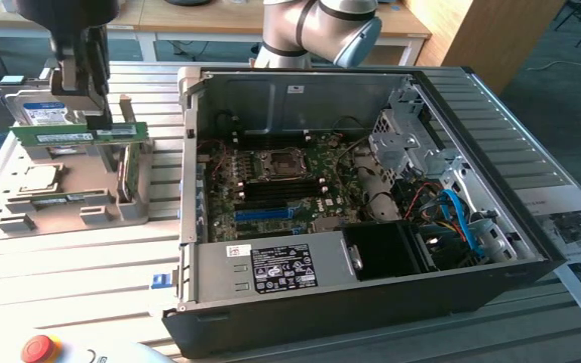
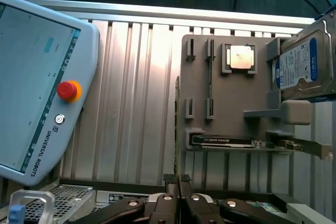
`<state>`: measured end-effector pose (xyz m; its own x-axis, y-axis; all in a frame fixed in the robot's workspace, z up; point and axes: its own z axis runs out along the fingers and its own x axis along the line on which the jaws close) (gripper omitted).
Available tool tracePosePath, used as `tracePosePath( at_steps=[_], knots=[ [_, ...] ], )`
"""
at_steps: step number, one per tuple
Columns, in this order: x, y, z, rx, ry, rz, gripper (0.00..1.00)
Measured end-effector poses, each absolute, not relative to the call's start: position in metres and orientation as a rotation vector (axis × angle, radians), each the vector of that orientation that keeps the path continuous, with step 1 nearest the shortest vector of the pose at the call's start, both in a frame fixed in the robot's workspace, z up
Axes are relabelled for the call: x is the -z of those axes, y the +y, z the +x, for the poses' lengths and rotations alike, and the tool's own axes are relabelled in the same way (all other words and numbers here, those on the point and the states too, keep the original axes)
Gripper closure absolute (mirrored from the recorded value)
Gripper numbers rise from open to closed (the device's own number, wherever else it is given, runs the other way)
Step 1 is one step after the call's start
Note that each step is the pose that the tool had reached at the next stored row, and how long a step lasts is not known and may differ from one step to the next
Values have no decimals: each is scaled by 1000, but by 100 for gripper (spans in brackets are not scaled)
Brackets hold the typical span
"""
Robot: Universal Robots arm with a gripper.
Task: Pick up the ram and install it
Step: 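Pick up the ram and move it above insertion slot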
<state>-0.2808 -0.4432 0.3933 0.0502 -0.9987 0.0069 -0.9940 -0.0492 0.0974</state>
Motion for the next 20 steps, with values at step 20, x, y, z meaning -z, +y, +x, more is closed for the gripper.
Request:
tracePosePath(
  at_steps=[20],
  knots=[
    [-393,-451,-222,142,-2090,2198,88]
  ],
)
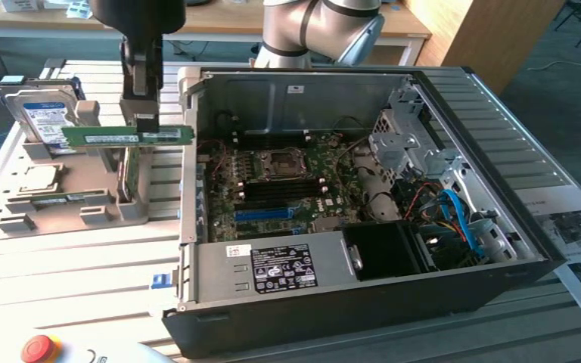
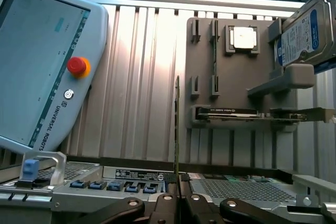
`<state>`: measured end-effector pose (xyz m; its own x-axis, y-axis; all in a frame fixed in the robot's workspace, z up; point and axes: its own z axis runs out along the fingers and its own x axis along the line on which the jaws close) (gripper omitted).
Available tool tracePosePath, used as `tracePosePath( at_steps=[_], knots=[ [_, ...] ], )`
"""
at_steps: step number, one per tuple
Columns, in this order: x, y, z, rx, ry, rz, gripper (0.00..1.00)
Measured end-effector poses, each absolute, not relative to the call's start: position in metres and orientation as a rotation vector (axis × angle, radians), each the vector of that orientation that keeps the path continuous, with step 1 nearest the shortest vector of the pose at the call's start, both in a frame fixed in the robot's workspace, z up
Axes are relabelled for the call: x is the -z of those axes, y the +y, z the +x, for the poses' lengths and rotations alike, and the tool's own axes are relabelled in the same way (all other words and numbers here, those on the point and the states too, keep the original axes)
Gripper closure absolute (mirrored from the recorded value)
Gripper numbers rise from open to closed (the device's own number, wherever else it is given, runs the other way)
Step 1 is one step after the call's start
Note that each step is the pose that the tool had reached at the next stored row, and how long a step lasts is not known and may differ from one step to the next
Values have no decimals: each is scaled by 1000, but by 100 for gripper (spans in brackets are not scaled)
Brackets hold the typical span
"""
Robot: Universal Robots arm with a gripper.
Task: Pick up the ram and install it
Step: 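Pick up the ram and move it above insertion slot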
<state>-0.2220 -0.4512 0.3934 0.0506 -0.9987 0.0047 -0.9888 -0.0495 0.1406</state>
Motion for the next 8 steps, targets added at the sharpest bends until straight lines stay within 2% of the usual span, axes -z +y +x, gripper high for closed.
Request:
tracePosePath(
  at_steps=[8],
  knots=[
    [-393,-454,-196,160,-2082,2189,88]
  ],
)
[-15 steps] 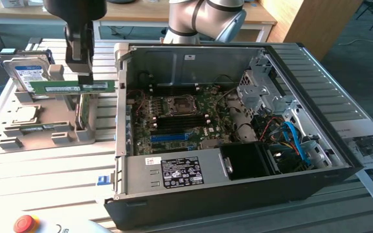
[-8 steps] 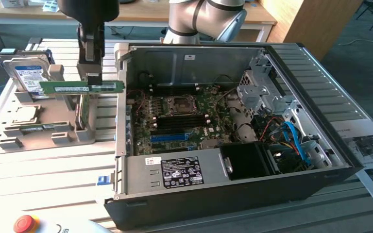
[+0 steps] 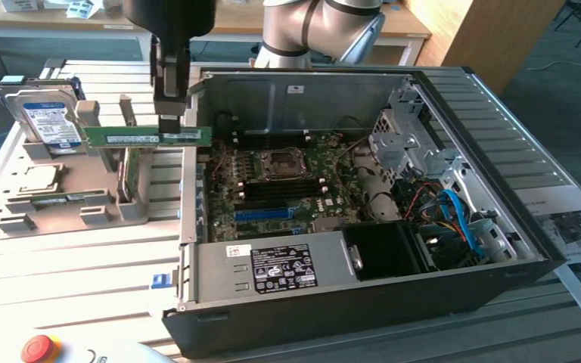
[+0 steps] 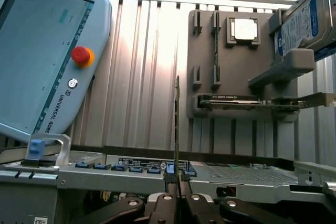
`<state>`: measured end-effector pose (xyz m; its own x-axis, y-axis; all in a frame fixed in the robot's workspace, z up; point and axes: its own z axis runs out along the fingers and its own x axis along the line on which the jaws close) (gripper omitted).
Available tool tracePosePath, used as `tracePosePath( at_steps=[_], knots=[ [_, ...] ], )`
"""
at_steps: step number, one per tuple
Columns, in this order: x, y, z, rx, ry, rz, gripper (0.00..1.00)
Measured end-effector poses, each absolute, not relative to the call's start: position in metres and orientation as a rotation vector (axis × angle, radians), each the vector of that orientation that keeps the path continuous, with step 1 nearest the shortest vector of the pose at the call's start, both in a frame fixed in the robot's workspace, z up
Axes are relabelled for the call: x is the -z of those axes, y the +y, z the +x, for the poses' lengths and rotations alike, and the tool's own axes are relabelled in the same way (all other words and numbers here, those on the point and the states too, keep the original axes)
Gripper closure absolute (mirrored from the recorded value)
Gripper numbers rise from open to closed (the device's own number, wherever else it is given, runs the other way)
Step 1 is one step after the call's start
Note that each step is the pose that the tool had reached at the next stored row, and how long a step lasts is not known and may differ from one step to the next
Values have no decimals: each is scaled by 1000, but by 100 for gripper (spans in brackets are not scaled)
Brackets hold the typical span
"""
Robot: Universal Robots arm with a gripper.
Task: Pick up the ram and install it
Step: 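Pick up the ram and move it above insertion slot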
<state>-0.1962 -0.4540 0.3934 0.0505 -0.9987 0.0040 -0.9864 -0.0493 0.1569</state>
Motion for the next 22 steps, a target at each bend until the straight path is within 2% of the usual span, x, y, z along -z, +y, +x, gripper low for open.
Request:
tracePosePath(
  at_steps=[15,22],
  knots=[
    [-393,-458,-153,188,-2068,2174,88],
    [-393,-455,-148,180,-2066,2176,88]
  ],
)
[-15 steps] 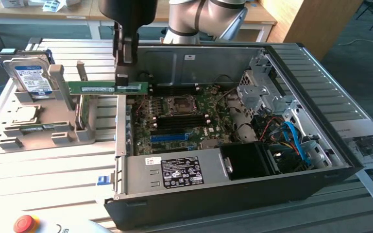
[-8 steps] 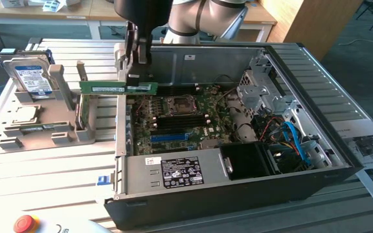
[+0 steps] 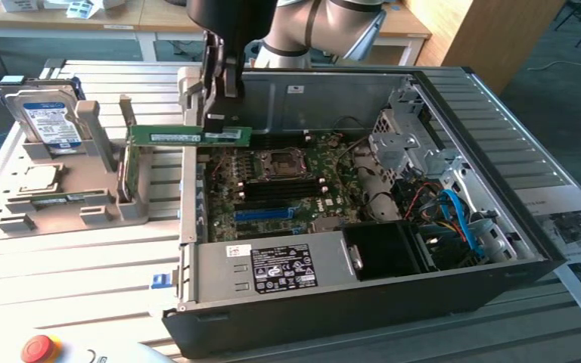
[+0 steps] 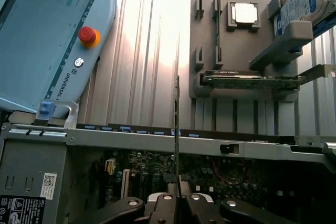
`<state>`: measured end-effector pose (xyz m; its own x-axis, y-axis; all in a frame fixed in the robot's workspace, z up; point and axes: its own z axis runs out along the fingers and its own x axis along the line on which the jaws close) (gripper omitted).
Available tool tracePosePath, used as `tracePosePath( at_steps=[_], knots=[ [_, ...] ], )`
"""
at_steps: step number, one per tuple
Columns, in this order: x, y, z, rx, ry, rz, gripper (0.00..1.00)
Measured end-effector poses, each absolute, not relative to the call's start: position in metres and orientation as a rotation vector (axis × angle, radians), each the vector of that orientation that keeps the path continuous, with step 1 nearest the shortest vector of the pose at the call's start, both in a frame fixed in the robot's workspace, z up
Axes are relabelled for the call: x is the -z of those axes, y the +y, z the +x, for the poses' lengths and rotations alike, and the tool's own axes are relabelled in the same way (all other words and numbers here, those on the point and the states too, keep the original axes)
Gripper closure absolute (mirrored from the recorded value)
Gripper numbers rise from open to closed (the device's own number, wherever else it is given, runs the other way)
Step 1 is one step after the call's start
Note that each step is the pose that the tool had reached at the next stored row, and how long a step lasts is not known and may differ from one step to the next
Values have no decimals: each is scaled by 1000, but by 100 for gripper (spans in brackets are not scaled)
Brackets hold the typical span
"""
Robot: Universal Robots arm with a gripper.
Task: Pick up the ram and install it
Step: 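Pick up the ram and move it above insertion slot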
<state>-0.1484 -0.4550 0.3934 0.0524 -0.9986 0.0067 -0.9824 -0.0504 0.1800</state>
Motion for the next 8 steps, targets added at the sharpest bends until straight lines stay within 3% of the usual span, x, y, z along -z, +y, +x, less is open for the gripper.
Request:
tracePosePath(
  at_steps=[8],
  knots=[
    [-393,-448,-149,135,-2064,2188,88]
  ],
)
